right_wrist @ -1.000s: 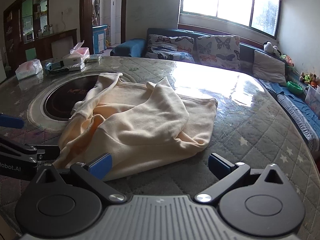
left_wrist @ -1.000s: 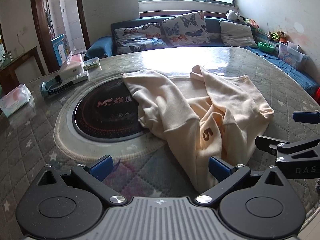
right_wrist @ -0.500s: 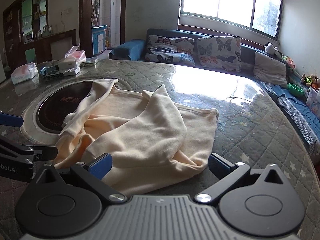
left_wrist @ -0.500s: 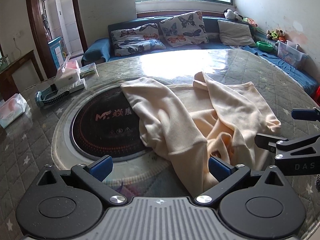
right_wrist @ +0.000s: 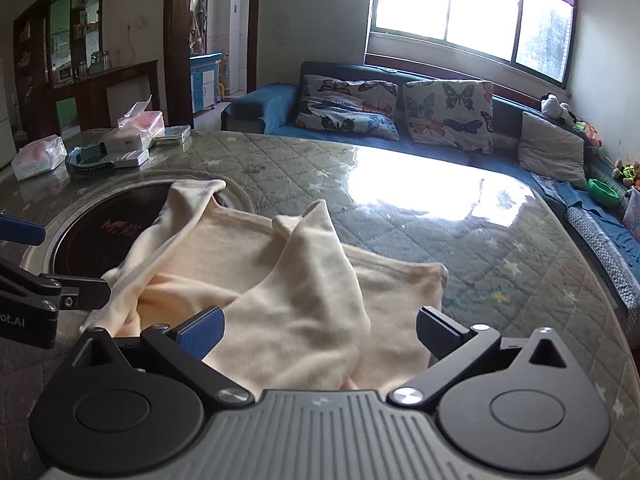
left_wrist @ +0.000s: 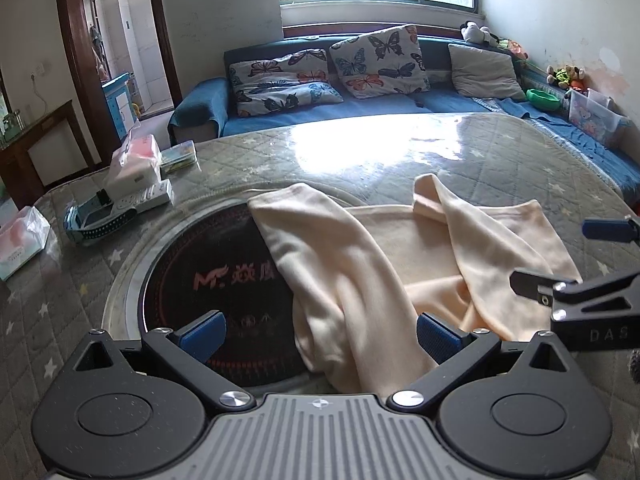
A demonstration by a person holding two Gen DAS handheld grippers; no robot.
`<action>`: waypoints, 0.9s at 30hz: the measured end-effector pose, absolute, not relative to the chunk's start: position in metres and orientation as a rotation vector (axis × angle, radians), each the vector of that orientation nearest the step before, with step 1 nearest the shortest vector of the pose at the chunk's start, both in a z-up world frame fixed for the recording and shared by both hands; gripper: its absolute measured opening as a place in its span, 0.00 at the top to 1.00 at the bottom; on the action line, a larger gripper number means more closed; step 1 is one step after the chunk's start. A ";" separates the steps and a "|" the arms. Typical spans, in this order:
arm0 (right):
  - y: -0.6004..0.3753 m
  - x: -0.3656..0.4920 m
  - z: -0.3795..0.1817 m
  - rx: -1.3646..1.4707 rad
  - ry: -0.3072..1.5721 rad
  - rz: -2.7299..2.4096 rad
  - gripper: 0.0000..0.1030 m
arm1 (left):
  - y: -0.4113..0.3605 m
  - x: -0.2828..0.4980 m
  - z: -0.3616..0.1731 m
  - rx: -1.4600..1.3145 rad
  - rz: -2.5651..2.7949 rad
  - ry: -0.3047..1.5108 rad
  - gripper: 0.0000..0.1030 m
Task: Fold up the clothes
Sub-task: 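Grasp the cream sweatshirt edges with both grippers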
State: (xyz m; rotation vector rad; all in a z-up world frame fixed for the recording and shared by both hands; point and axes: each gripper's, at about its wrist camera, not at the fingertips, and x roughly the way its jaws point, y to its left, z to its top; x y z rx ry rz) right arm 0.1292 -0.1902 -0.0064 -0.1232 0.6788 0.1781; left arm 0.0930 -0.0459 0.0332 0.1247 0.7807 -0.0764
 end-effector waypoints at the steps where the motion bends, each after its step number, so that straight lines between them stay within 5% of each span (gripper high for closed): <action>1: -0.191 0.136 -0.007 -0.119 0.680 0.183 0.00 | -0.047 0.097 0.033 0.129 -0.078 0.782 0.00; 8: -0.191 0.181 -0.012 -0.100 0.705 0.208 0.01 | -0.053 0.132 0.033 0.145 -0.070 0.797 0.00; 18: -0.186 0.223 -0.030 -0.092 0.759 0.225 0.31 | -0.062 0.185 0.016 0.121 -0.066 0.871 0.01; 22: -0.187 0.229 -0.037 -0.096 0.785 0.233 0.54 | -0.064 0.197 0.005 0.113 -0.079 0.909 0.26; 27: -0.191 0.221 -0.033 -0.088 0.764 0.225 0.80 | -0.060 0.194 -0.003 0.124 -0.094 0.917 0.73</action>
